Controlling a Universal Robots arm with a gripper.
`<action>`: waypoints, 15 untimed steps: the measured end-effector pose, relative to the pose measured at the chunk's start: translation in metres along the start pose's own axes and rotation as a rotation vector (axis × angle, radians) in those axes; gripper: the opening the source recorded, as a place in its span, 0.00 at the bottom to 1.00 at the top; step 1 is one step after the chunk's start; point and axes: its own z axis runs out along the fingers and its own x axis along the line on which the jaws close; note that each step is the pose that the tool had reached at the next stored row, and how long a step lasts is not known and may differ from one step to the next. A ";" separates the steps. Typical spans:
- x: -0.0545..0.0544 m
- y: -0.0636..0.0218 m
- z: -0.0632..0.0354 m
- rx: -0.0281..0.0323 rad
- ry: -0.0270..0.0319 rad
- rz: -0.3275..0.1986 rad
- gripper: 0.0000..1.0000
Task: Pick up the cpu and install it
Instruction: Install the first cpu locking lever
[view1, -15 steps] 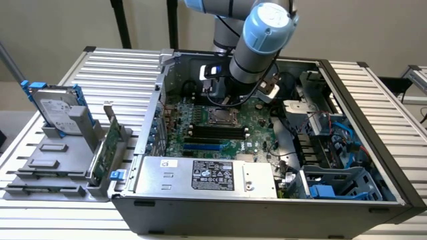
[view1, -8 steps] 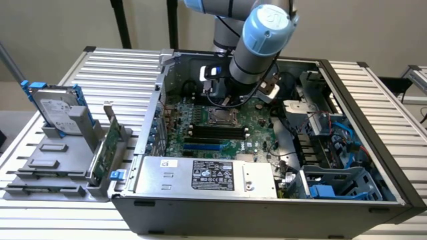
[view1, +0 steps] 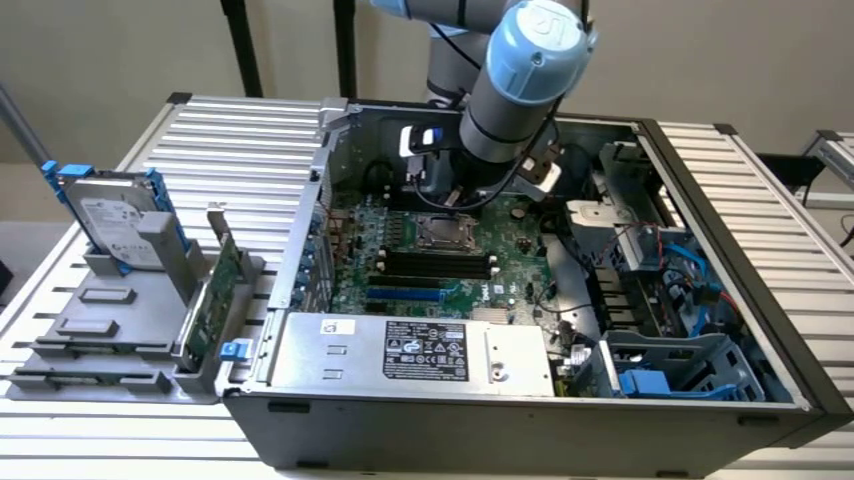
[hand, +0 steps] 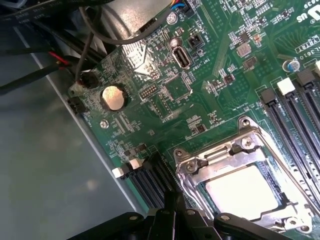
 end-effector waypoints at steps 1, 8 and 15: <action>0.000 -0.0010 -0.0007 0.0000 -0.0001 0.000 0.11; -0.009 -0.0116 -0.0073 0.0000 -0.0002 0.000 0.11; -0.010 -0.0132 -0.0089 0.0007 0.0001 -0.001 0.11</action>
